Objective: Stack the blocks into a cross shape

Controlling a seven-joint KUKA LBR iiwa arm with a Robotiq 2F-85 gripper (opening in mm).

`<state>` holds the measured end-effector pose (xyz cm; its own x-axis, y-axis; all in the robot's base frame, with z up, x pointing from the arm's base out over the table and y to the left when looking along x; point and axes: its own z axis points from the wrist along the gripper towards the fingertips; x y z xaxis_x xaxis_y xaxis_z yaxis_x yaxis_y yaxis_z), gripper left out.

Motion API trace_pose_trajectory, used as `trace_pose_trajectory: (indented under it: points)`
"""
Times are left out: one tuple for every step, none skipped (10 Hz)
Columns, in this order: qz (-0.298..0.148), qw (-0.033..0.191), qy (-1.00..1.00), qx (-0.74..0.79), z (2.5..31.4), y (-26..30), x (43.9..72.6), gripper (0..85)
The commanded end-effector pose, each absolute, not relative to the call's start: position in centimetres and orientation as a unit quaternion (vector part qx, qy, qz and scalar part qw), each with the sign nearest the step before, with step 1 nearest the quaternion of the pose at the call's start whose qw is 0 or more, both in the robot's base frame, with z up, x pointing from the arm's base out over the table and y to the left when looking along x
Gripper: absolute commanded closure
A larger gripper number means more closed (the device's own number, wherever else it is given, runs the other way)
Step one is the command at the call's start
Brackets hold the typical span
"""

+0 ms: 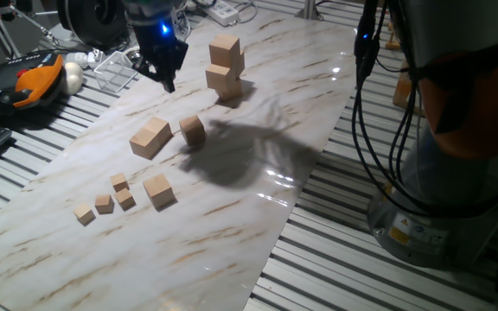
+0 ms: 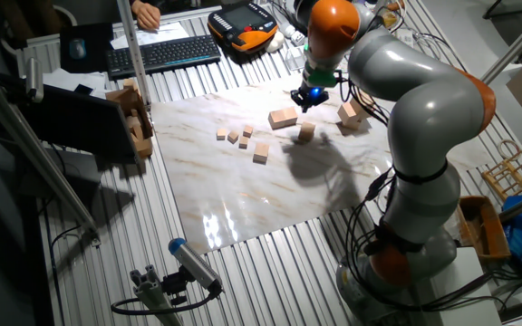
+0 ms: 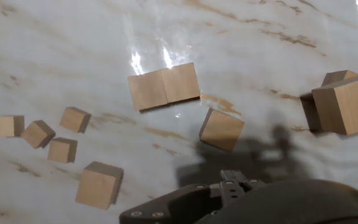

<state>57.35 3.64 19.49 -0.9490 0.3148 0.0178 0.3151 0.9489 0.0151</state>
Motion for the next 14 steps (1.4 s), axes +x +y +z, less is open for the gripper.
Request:
trace_pose_trajectory:
  points:
    - [-0.009,0.008,-0.987,-0.163,18.8,3.6,57.4,85.0]
    - [-0.012,0.010,-0.986,-0.167,18.3,3.8,57.3,85.0]
    - [-0.010,0.011,-0.985,-0.172,18.0,4.2,57.0,85.0]
    - [-0.007,0.012,-0.985,-0.174,17.9,4.4,56.9,85.0]
    - [-0.006,0.016,-0.985,-0.174,17.9,4.4,56.9,85.0]
    - [-0.005,0.017,-0.985,-0.174,17.9,4.4,56.9,85.0]
    - [-0.003,0.019,-0.985,-0.171,17.8,4.4,56.9,85.0]
    - [-0.001,0.019,-0.985,-0.171,17.8,4.4,56.9,85.0]
    - [-0.005,0.019,-0.986,-0.164,17.7,4.3,57.0,85.0]
    - [-0.014,0.018,-0.986,-0.165,17.7,4.3,57.0,85.0]
    - [-0.017,0.023,-0.983,-0.181,17.7,4.3,57.0,85.0]
    - [-0.003,0.036,-0.981,-0.189,17.7,4.3,57.0,85.0]
    - [-0.020,0.049,-0.979,-0.198,17.7,4.3,57.0,85.0]
    - [-0.017,0.047,-0.977,-0.205,17.7,4.3,57.0,85.0]
